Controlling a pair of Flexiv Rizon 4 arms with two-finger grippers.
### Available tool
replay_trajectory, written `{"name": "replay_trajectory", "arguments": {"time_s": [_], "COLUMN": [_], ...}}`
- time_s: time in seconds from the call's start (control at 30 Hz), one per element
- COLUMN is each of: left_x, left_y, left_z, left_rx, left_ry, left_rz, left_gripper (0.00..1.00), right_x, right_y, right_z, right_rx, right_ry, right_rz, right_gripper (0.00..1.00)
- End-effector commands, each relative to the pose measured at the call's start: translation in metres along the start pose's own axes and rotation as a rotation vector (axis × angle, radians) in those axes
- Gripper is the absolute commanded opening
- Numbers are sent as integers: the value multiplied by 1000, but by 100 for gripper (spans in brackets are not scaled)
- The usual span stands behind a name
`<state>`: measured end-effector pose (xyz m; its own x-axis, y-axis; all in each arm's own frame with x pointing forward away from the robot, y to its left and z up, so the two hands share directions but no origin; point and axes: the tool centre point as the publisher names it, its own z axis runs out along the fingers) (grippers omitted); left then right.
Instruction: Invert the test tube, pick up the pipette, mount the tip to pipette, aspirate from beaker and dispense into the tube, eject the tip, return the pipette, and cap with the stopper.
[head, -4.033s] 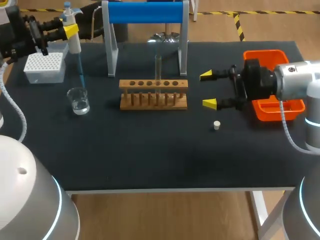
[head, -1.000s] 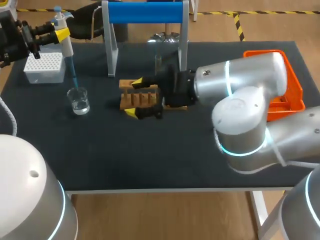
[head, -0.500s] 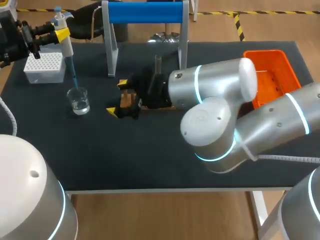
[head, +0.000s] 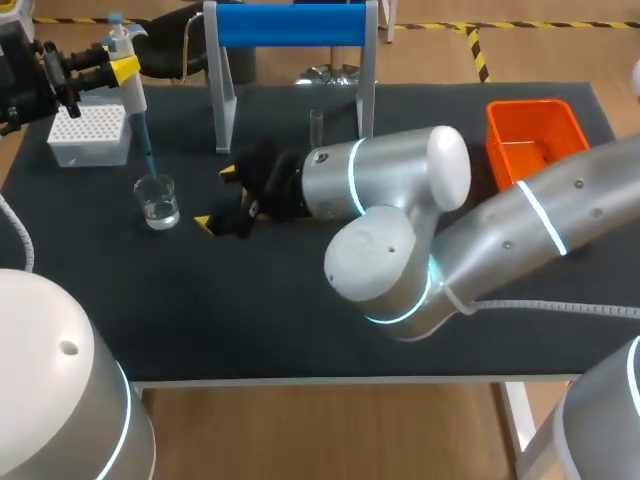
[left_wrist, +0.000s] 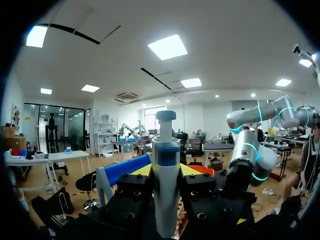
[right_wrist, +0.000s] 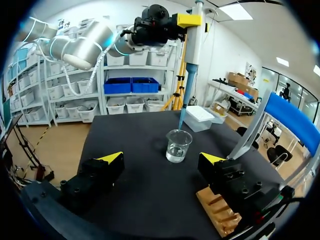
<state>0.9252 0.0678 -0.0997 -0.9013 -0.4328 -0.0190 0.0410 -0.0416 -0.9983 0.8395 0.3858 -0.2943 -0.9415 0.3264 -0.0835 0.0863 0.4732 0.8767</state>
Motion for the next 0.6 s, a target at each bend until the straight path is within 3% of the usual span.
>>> {"name": "replay_trajectory", "arguments": {"time_s": [0.03, 0.6], "left_x": [0, 0], "left_y": [0, 0], "left_z": [0, 0], "left_rx": [1, 1], "left_ry": [2, 2], "left_rz": [2, 2], "left_gripper": [0, 0], "right_x": [3, 4], "right_y": [-6, -10], "right_z": [21, 26], "right_rx": [-11, -3], "right_ry": [-34, -43], "right_rz": [12, 12], "right_gripper": [100, 100]}}
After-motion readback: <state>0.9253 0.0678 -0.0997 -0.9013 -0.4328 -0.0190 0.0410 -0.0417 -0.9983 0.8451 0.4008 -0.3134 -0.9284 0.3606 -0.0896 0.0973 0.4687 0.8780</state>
